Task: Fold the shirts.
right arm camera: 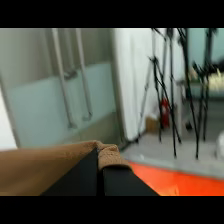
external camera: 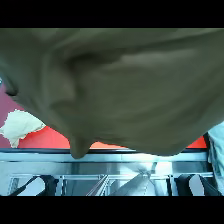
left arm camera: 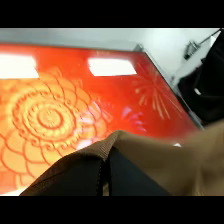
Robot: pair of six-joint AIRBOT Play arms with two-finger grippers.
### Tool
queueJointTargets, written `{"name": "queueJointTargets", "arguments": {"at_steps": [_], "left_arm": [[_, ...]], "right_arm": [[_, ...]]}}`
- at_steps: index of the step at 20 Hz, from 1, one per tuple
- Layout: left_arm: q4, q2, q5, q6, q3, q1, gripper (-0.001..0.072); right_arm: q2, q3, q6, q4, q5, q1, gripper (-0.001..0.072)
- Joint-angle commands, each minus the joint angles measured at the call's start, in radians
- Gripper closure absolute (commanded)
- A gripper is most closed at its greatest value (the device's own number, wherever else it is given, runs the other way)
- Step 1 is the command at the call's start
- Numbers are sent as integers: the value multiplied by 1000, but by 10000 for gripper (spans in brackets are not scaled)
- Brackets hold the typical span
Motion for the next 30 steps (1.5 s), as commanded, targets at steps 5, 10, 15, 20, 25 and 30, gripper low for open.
{"name": "queueJointTargets", "arguments": {"at_steps": [5,10,15,20,25,30], "left_arm": [[101,-467,20,62,-23,-205,686],[100,-924,-36,16,189,-295,688],[62,-1065,-309,68,110,-269,689],[48,-1081,-318,69,158,-254,689],[80,-1057,-113,65,85,-212,690],[325,-1043,-101,16,37,-216,689]], "right_arm": [[-400,-263,-79,-193,-210,245,688],[-853,-238,-296,31,-358,378,688],[-1114,-89,-368,227,-332,402,688],[-1162,-6,-317,195,-248,407,689],[-1162,-6,-151,-134,-106,361,689],[-1165,-7,-84,-280,-125,366,689]]}}
